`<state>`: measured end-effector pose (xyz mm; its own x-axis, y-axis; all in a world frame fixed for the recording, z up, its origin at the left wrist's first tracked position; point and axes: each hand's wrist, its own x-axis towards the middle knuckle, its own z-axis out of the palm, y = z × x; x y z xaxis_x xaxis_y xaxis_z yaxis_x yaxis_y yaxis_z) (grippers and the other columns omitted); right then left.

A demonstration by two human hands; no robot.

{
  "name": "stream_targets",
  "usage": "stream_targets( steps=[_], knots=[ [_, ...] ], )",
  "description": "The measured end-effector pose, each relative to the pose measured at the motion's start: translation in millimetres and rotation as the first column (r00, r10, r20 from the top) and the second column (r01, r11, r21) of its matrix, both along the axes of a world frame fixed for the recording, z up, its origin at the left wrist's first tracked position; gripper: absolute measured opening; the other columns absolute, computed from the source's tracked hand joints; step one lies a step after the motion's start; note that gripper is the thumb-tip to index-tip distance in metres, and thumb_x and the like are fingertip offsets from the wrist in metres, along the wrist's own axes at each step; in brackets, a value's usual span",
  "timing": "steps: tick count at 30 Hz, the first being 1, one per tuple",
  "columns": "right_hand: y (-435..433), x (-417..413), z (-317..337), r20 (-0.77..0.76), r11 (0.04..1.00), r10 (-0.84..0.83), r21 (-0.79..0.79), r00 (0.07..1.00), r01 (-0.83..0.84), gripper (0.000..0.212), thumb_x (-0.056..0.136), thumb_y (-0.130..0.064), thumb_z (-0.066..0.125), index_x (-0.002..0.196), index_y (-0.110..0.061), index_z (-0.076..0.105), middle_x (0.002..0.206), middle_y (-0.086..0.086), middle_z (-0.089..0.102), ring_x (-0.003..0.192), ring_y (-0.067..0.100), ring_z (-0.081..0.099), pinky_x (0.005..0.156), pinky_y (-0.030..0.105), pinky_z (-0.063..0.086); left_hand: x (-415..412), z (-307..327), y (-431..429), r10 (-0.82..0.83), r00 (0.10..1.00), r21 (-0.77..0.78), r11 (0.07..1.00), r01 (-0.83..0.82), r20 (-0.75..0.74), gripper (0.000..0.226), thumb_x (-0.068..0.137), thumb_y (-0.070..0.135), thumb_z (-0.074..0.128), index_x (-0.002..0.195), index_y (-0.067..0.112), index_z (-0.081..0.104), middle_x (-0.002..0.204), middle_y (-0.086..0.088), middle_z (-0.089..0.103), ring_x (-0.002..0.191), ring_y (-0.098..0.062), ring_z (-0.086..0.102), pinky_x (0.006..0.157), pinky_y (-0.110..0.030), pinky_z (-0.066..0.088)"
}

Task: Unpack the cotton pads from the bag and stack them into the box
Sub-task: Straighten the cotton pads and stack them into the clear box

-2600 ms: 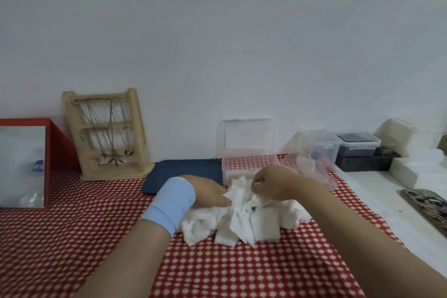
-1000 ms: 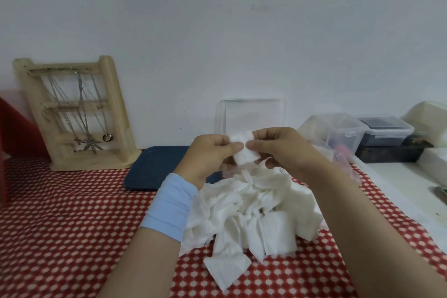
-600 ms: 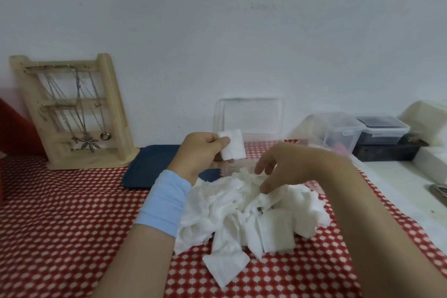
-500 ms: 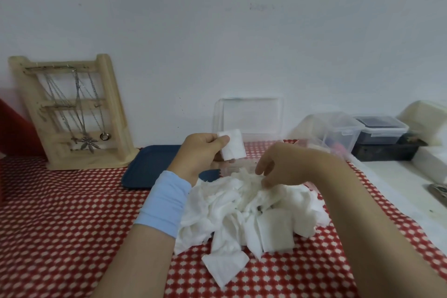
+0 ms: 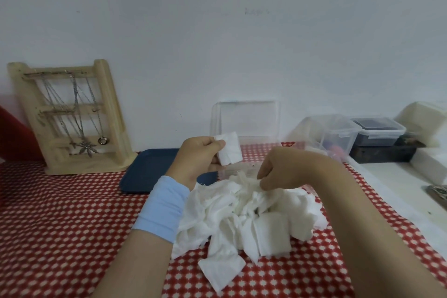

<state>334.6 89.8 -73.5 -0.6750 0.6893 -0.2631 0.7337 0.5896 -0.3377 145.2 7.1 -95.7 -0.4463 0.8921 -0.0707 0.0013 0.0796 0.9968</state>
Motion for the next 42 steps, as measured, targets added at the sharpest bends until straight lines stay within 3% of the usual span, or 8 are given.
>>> stream_targets(
  steps=[4,6,9,13,18,22,27,42],
  knots=[
    [4.3,1.0,-1.0,-0.069,0.991,-0.06,0.115,0.996,0.068,0.022,0.084,-0.015,0.052,0.068,-0.016,0.066,0.064,0.004,0.064,0.056,0.018,0.055,0.057,0.034,0.052,2.5,1.6,-0.9,-0.01,1.0,-0.001,1.0,0.01,-0.01,0.012,0.101,0.012,0.061,0.095,0.009,0.071,0.099,-0.011,0.075,0.082,-0.02,0.075,0.063,-0.025,0.063],
    [7.1,-0.6,-0.5,-0.258,0.984,-0.113,0.108,0.959,0.145,0.022,0.091,-0.017,0.052,0.08,-0.01,0.07,0.076,0.01,0.069,0.063,0.016,0.057,0.061,0.03,0.048,2.1,1.0,0.1,0.012,1.0,0.003,1.0,-0.012,-0.013,0.013,0.101,0.012,0.061,0.094,0.009,0.071,0.101,-0.013,0.075,0.085,-0.022,0.075,0.064,-0.026,0.063],
    [9.1,2.6,7.2,-0.662,0.952,-0.306,-0.225,0.684,0.208,0.023,0.098,-0.017,0.053,0.095,-0.006,0.074,0.083,0.013,0.069,0.066,0.017,0.057,0.059,0.027,0.046,0.2,-0.1,1.3,0.068,0.998,0.022,0.997,-0.068,-0.006,0.014,0.1,0.012,0.061,0.101,0.005,0.072,0.105,-0.015,0.075,0.089,-0.026,0.076,0.068,-0.029,0.064],
    [6.6,-2.0,6.0,-0.728,0.762,-0.485,-0.623,0.484,-0.175,0.019,0.1,-0.014,0.059,0.101,-0.001,0.072,0.084,0.012,0.068,0.062,0.016,0.059,0.05,0.023,0.049,4.7,0.7,0.9,0.048,0.999,0.034,0.998,-0.049,0.026,0.016,0.101,0.013,0.061,0.102,0.002,0.073,0.105,-0.014,0.076,0.088,-0.023,0.076,0.066,-0.027,0.063],
    [6.6,-10.7,-5.2,-0.683,0.751,-0.544,-0.655,0.487,-0.079,0.011,0.091,-0.011,0.071,0.098,-0.005,0.077,0.096,0.015,0.077,0.076,0.02,0.074,0.06,0.027,0.06,13.4,3.3,-0.5,-0.09,0.986,0.07,0.994,0.081,0.138,0.021,0.101,0.015,0.061,0.11,0.001,0.073,0.105,-0.017,0.077,0.094,-0.025,0.077,0.07,-0.03,0.063],
    [7.3,-9.0,-2.7,-0.718,0.825,-0.551,-0.547,0.426,0.145,0.013,0.085,-0.021,0.08,0.091,-0.009,0.077,0.078,0.004,0.075,0.057,0.009,0.066,0.051,0.022,0.051,10.9,3.4,-0.8,-0.106,0.976,0.069,0.993,0.094,0.191,0.027,0.101,0.017,0.061,0.116,-0.003,0.07,0.106,-0.022,0.076,0.094,-0.029,0.076,0.073,-0.032,0.064],
    [-3.5,-15.8,3.5,-0.764,0.838,-0.514,-0.544,0.391,0.04,0.013,0.086,-0.02,0.079,0.085,-0.007,0.074,0.068,0.003,0.069,0.05,0.01,0.058,0.043,0.02,0.04,10.9,3.6,-2.0,-0.141,0.962,0.086,0.989,0.124,0.234,0.027,0.102,0.014,0.058,0.12,-0.004,0.068,0.11,-0.022,0.075,0.096,-0.028,0.076,0.073,-0.031,0.064],
    [-7.8,-18.1,3.6,-0.789,0.903,-0.428,-0.387,0.44,0.185,0.015,0.079,-0.015,0.086,0.081,-0.005,0.075,0.065,0.004,0.073,0.048,0.012,0.06,0.043,0.023,0.042,8.8,13.0,-5.9,-0.213,0.943,0.103,0.976,0.193,0.257,0.042,0.103,0.033,0.054,0.12,-0.003,0.067,0.111,-0.021,0.075,0.1,-0.03,0.075,0.079,-0.035,0.064]
  ],
)
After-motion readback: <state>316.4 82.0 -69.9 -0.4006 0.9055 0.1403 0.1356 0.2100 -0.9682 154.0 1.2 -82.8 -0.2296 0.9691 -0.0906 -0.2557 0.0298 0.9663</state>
